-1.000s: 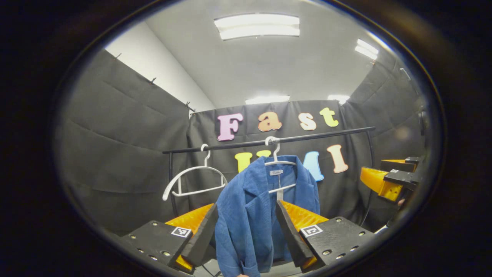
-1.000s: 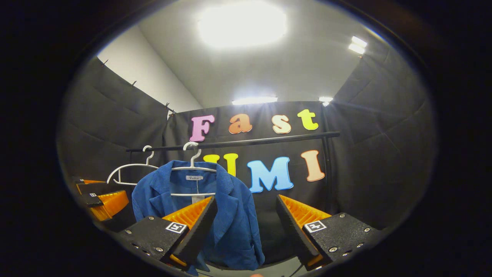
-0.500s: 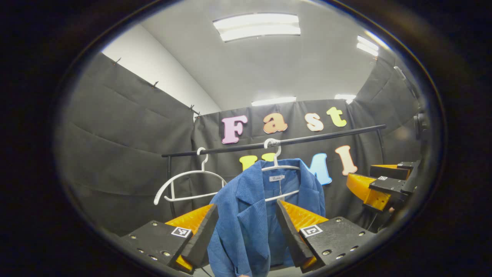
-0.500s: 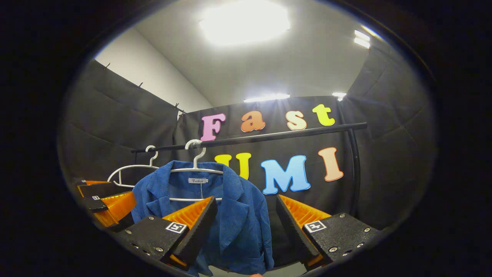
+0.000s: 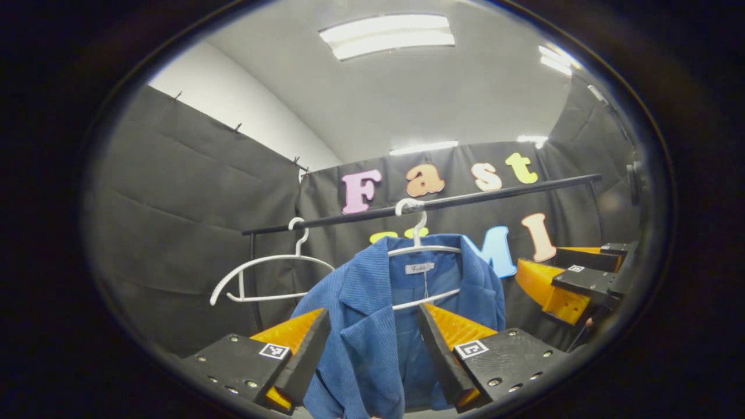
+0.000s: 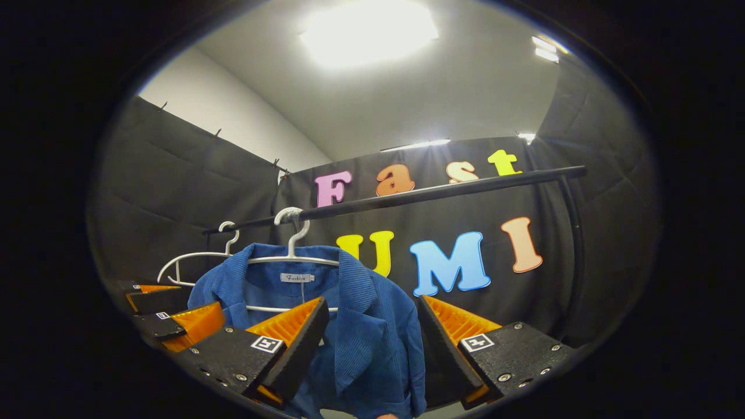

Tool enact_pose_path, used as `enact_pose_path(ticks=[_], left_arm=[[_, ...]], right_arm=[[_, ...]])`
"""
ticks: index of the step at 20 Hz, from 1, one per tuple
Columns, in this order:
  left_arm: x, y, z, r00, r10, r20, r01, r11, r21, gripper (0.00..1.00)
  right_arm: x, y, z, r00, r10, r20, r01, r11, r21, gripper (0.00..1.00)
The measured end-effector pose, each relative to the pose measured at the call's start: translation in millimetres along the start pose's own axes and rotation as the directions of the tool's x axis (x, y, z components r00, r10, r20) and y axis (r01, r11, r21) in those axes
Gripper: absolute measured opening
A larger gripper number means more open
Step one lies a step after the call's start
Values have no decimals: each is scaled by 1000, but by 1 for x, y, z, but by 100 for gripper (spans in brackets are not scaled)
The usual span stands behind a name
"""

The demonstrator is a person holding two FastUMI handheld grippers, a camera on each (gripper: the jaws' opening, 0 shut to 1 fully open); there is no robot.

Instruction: Grasp the clothes on the hanger with both hands and then place them into the laundry hamper below.

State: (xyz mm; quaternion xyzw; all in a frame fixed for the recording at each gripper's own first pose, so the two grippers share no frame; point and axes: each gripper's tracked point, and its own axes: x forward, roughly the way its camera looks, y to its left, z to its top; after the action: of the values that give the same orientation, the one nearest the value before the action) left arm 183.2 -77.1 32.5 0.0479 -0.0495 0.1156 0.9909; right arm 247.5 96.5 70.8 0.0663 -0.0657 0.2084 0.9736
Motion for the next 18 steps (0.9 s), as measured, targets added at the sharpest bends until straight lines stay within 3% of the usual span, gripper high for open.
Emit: enact_pose_path(ticks=[18], left_arm=[[54,2,-55,988,135,-79,-128,988,88,87]], right_arm=[[86,17,-81,984,130,-125,-126,991,43,95]])
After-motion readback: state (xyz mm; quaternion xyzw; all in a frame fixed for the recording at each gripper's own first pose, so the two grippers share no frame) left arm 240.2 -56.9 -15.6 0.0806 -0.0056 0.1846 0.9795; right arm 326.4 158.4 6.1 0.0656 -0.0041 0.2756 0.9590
